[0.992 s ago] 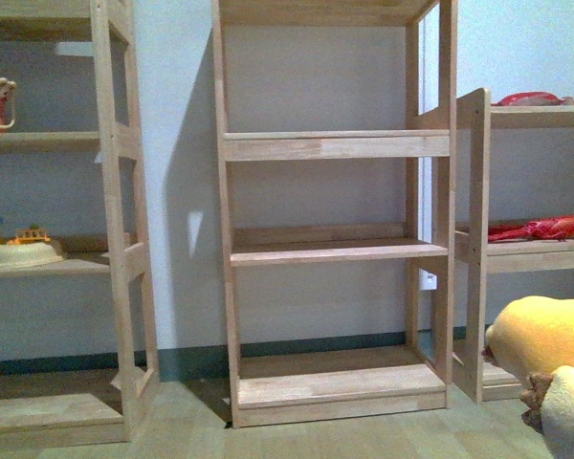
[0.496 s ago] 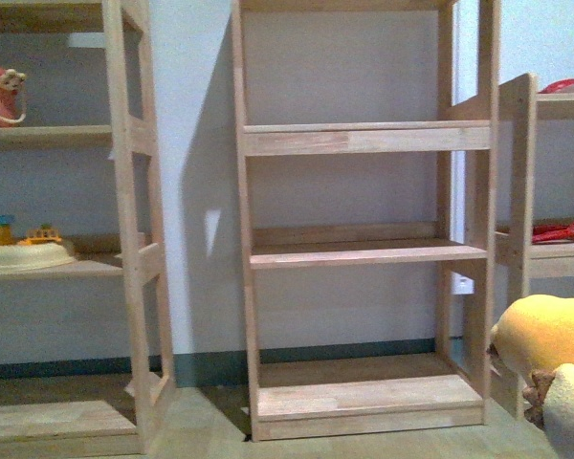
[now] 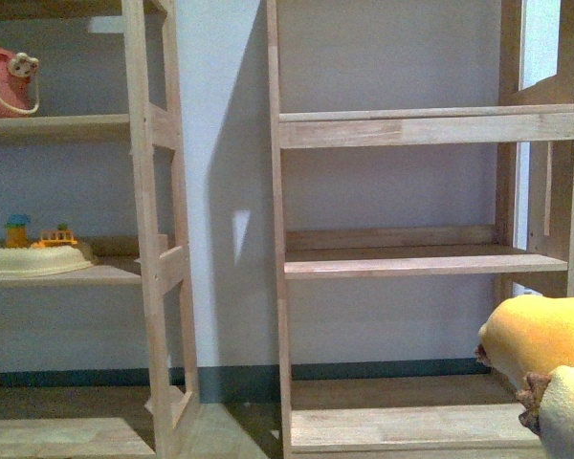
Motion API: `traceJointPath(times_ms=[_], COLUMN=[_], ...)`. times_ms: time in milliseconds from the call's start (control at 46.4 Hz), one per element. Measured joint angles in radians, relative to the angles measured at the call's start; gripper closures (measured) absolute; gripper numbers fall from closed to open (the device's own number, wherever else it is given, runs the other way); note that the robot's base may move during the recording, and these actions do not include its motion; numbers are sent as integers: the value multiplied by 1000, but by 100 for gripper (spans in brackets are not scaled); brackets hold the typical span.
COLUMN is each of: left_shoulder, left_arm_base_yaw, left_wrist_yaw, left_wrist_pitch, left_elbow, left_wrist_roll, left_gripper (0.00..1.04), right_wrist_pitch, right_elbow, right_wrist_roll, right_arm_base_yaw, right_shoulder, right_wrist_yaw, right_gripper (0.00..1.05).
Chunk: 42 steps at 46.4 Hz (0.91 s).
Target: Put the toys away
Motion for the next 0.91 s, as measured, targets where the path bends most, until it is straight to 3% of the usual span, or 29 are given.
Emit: traceJointPath(times_ms=[905], left_shoulder=[-2], left_arm_base_yaw=[0], left_wrist_yaw=[0], left_wrist_pitch=[0], left_elbow=[0], left_wrist_roll=[0], left_gripper=[6], right_wrist_pitch=[0], right_elbow=[0], right_wrist_roll=[0], right_arm_base_yaw=[0], right_shoulder=[1], right_wrist_yaw=[-1], right_gripper=[97])
